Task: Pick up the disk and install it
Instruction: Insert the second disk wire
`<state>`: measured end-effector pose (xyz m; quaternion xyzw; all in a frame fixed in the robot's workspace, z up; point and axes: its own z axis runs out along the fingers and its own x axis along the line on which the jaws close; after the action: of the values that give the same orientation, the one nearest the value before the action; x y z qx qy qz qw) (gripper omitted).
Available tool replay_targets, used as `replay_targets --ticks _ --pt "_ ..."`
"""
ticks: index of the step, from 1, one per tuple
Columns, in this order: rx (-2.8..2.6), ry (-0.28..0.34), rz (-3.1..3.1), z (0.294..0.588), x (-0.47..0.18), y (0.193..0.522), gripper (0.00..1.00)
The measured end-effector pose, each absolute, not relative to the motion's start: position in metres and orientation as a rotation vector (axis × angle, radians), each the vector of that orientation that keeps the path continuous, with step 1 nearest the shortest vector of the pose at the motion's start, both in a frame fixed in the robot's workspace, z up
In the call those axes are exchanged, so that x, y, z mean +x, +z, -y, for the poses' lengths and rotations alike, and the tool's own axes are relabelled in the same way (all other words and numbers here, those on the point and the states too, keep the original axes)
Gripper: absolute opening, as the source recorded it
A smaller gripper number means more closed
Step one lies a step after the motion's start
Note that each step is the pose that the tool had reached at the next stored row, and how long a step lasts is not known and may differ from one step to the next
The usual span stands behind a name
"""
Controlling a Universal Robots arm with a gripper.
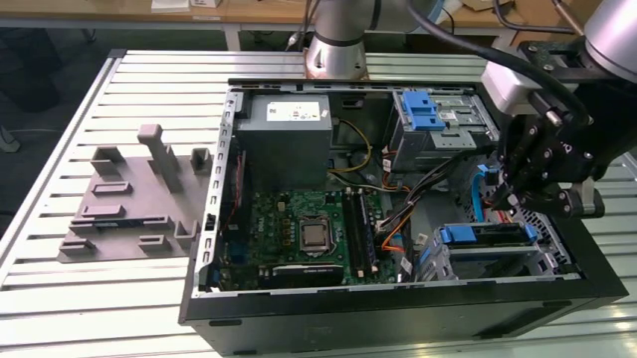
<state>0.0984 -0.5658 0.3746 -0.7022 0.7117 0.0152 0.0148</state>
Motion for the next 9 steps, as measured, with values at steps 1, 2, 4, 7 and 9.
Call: replay_targets --ticks 1,2,4,7,9 --pt "-2.186 0.047 -2.215 0.5658 0.0984 0.3762 0.11" --pt "-2.186 0.048 -2.215 0.5658 0.0984 0.3774 0.11" --pt "-2.186 0.048 -2.214 0.5654 0.0984 0.3795 0.11" --pt "-2.187 0.047 -2.213 0.5633 0.0985 0.3812 0.11" --pt "-2.187 0.047 -2.213 0.5622 0.0984 0.3823 0.11"
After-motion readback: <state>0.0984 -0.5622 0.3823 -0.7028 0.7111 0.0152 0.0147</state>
